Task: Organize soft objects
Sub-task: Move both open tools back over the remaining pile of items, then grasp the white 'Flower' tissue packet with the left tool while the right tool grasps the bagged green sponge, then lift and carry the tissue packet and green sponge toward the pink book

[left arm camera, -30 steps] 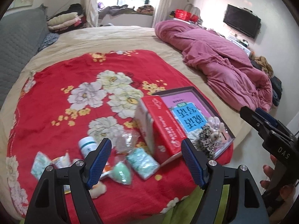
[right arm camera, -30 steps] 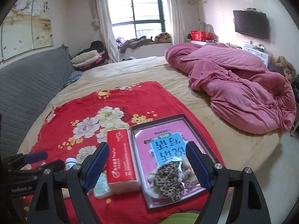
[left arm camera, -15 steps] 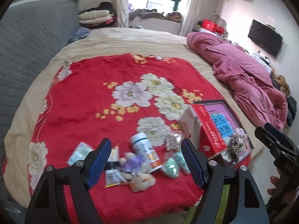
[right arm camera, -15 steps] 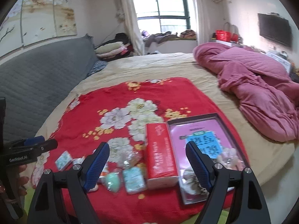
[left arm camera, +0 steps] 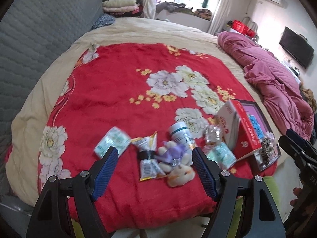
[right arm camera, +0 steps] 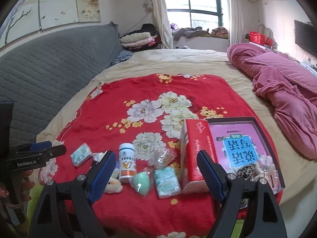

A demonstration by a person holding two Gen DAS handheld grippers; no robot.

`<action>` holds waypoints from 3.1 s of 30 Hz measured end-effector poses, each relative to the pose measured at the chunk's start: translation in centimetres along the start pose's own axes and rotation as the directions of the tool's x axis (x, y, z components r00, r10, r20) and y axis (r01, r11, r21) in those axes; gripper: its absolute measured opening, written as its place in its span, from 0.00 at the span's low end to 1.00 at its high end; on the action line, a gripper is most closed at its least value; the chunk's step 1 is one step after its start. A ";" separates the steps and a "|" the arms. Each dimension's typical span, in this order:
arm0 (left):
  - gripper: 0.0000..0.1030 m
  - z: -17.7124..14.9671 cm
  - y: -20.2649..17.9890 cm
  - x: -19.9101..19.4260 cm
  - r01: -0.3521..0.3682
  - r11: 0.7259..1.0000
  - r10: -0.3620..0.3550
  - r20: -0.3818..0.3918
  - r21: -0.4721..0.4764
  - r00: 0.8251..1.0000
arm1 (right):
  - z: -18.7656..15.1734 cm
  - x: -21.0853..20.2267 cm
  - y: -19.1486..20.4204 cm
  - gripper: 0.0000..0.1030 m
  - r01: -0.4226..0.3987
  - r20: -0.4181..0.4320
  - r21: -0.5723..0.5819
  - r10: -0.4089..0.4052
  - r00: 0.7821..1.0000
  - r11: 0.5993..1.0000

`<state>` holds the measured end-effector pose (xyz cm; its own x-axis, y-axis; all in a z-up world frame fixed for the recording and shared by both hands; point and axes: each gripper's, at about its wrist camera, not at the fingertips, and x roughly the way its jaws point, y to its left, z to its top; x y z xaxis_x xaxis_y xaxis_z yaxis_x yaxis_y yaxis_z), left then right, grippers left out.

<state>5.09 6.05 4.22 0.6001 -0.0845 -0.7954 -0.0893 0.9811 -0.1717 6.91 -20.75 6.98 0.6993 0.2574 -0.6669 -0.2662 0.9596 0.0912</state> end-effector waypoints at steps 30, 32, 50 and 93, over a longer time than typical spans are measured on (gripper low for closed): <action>0.76 -2.8 7.6 9.3 -0.114 0.989 0.097 -0.163 -0.097 0.982 | -6.2 9.9 3.0 0.81 -0.076 -0.253 -0.097 0.050 0.966 0.992; 0.76 -2.4 8.2 10.3 -0.116 0.989 0.099 -0.172 -0.090 0.980 | -6.4 10.4 3.0 0.81 -0.079 -0.265 -0.098 0.051 0.963 0.992; 0.76 -0.5 8.5 17.4 -0.115 0.991 0.128 -0.219 0.070 0.967 | -7.1 14.1 4.0 0.80 -0.049 -0.311 -0.187 -0.011 0.950 0.981; 0.51 0.6 1.1 7.0 0.060 0.997 -0.057 -0.063 0.049 0.996 | -3.8 8.8 1.1 0.40 -0.098 -0.172 -0.025 0.092 0.981 0.995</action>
<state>9.66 6.60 -1.17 0.5527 -0.1510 -0.8196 -0.0143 0.9816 -0.1906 10.24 -17.90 -1.59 0.5472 0.3210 -0.7730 -0.3499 0.9267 0.1372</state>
